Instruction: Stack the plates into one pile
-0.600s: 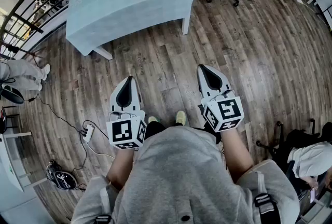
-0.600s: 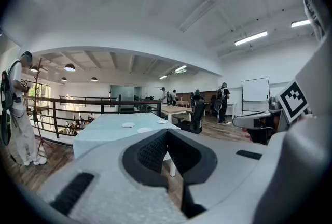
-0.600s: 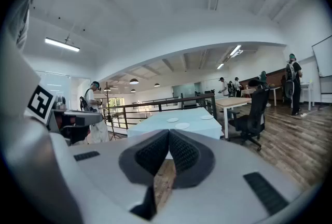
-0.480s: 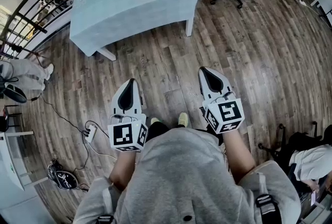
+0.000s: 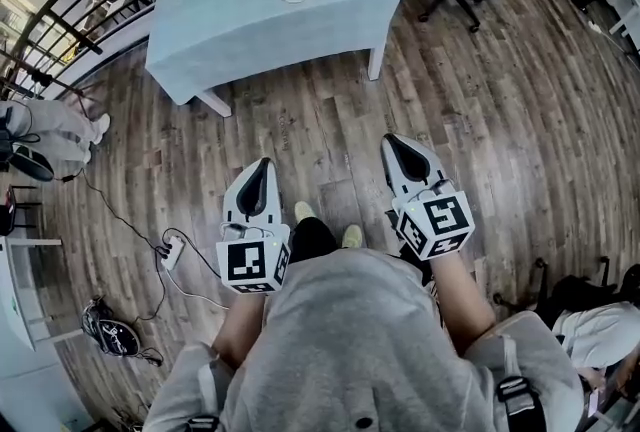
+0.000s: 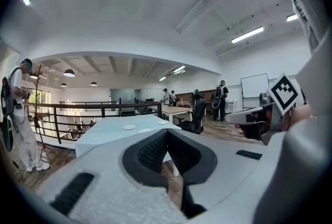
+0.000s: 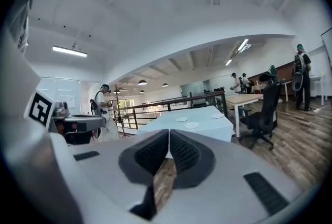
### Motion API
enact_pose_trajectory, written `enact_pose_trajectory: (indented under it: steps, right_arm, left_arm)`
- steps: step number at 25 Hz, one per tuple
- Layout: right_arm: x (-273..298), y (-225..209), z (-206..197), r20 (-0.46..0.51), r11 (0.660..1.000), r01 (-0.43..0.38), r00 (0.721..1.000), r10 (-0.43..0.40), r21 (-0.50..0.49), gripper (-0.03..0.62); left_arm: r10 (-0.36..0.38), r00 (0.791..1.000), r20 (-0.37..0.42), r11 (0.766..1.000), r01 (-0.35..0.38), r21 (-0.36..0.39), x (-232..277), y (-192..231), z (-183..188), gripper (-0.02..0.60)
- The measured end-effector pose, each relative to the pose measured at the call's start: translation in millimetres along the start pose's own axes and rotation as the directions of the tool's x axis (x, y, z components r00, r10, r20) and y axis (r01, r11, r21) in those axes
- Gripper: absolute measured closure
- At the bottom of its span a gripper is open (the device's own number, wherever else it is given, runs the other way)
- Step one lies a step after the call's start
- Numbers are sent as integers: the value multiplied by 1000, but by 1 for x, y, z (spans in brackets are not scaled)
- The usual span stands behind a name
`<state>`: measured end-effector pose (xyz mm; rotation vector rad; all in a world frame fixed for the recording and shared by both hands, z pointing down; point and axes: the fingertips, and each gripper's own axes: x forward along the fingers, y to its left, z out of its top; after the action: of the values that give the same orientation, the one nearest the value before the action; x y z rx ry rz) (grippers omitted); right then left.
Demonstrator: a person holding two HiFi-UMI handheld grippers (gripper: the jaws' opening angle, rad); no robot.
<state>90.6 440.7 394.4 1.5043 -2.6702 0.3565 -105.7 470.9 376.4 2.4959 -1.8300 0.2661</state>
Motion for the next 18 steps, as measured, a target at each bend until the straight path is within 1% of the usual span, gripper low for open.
enact_pose_trajectory:
  steps: [2, 4, 7, 11, 15, 18]
  right_arm:
    - [5, 3, 0, -1, 1000, -12, 1000, 12, -8, 566]
    - [8, 4, -1, -3, 1000, -16, 1000, 16, -14, 566]
    - [9, 1, -4, -6, 1000, -13, 1000, 13, -22, 566]
    - [11, -7, -3, -11, 1000, -11, 1000, 11, -21, 566]
    - [22, -11, -2, -16, 999, -27, 1000, 26, -39, 566]
    - [34, -17, -2, -25, 999, -20, 1000, 19, -46, 566]
  left_arm:
    - [-19, 1000, 9, 1000, 19, -6, 3, -2, 1, 563]
    - [-21, 1000, 18, 1000, 21, 6, 6, -4, 2, 563]
    - [-21, 1000, 9, 998, 21, 53, 11, -9, 2, 563]
    - [0, 1000, -19, 992, 3, 128, 22, -13, -1, 563]
    - [0, 1000, -17, 994, 2, 105, 35, -10, -1, 563]
    - [-6, 1000, -16, 996, 7, 89, 47, -4, -2, 563]
